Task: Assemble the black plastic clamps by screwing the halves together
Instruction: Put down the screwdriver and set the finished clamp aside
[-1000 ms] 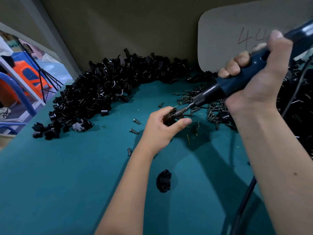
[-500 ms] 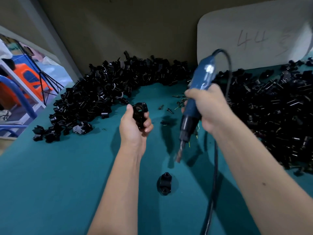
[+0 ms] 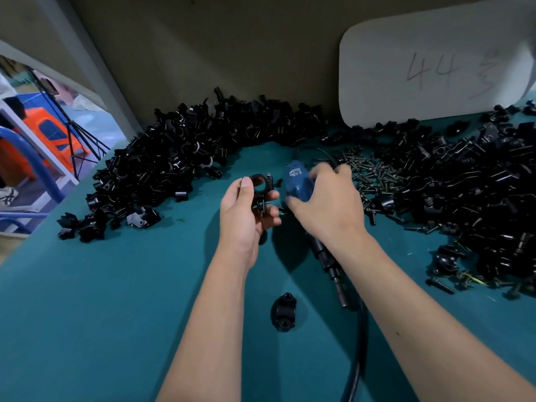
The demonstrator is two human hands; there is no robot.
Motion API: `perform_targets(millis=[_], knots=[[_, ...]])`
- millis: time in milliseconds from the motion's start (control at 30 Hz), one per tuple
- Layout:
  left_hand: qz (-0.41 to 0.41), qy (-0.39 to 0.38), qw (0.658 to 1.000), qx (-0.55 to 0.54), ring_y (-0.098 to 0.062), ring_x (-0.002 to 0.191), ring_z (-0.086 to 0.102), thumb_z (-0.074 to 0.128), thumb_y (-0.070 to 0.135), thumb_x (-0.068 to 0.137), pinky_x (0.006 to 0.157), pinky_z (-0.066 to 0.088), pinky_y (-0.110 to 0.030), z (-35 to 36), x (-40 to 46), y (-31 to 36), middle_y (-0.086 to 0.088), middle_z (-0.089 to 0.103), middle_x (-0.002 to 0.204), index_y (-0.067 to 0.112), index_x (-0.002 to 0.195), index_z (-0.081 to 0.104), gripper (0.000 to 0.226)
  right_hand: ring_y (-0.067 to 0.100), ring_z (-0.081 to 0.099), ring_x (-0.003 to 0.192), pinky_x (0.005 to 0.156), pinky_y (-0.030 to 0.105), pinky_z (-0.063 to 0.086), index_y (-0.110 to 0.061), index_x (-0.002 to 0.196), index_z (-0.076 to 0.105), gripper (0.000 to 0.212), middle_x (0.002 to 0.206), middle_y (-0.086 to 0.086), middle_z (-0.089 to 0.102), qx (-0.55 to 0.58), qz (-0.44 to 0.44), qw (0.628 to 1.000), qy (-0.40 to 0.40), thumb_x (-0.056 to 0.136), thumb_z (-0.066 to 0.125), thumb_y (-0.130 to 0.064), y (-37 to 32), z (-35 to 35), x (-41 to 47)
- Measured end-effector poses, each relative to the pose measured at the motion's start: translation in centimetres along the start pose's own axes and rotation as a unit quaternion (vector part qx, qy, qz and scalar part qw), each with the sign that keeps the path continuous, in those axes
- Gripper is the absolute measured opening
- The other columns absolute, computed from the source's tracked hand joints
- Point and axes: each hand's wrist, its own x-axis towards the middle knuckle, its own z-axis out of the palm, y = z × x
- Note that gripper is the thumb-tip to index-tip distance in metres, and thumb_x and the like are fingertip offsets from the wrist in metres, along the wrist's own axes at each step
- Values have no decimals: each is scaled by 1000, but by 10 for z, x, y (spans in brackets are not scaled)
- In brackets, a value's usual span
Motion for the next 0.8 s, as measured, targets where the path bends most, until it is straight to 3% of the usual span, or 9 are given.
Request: perform_targets(millis=[67, 133, 233, 333, 433, 600, 667, 733, 800], knots=[[30, -16, 999, 38, -15, 50, 51, 41, 31, 113, 45, 46, -27, 4, -3, 0, -4, 69, 77, 10, 106, 62, 30, 16, 64, 91, 82, 31, 50, -21, 122, 59, 48, 115, 0, 59, 107, -52, 993, 9, 88, 73, -52, -3, -9, 4], [52, -30, 996, 59, -14, 49, 50, 43, 30, 112, 43, 44, -26, 11, -5, 0, -3, 66, 76, 15, 97, 63, 29, -1, 65, 75, 69, 16, 46, -25, 111, 66, 33, 86, -10, 71, 187, -92, 977, -44, 94, 67, -54, -7, -20, 7], [69, -51, 992, 91, -14, 47, 49, 45, 31, 111, 41, 43, -26, 26, -9, -2, -11, 65, 77, 14, 96, 67, 32, 0, 60, 58, 56, 15, 41, -21, 83, 73, 31, 64, -8, 71, 162, -135, 975, -73, 97, 66, -49, -1, -36, 15], [109, -43, 977, 178, -21, 48, 52, 52, 45, 105, 44, 47, -32, 40, -14, -5, -16, 62, 70, 10, 94, 70, 41, 5, 56, 47, 49, 23, 43, -20, 77, 74, 37, 61, -3, 68, 148, -120, 975, -114, 97, 65, -49, 14, -60, 21], [189, -21, 936, 296, -22, 67, 63, 58, 51, 98, 64, 56, -47, 63, -20, -5, 8, 63, 69, 21, 89, 68, 33, 13, 60, 47, 47, 33, 52, -18, 82, 75, 30, 59, 0, 65, 174, -91, 970, -145, 97, 69, -43, 34, -93, 26], [167, -62, 954, 243, -23, 79, 67, 66, 30, 94, 76, 59, -55, 143, -24, -5, 7, 65, 78, 28, 97, 65, 4, 11, 57, 42, 45, 29, 49, -16, 87, 65, 30, 56, 0, 66, 100, -9, 994, -32, 92, 74, -44, 71, -153, 47], [179, -97, 942, 265, -16, 82, 66, 61, 27, 98, 81, 58, -45, 176, -25, -8, 10, 66, 81, 23, 98, 71, 11, 19, 59, 51, 54, 31, 49, -15, 84, 62, 34, 67, 5, 68, 41, 23, 998, 28, 88, 74, -47, 86, -178, 56], [205, -133, 913, 328, -17, 93, 63, 55, 29, 101, 87, 51, -38, 203, -25, -15, 3, 70, 94, 21, 103, 74, 21, 27, 58, 67, 61, 30, 43, -14, 84, 63, 38, 78, 9, 67, -68, 48, 994, 76, 84, 75, -50, 105, -198, 64], [246, -171, 851, 432, -25, 107, 57, 53, 28, 100, 97, 45, -40, 221, -25, -27, -6, 66, 109, 20, 111, 73, 25, 33, 59, 81, 69, 31, 44, -8, 91, 65, 43, 85, 14, 64, -160, 79, 980, 85, 84, 76, -49, 121, -205, 67]])
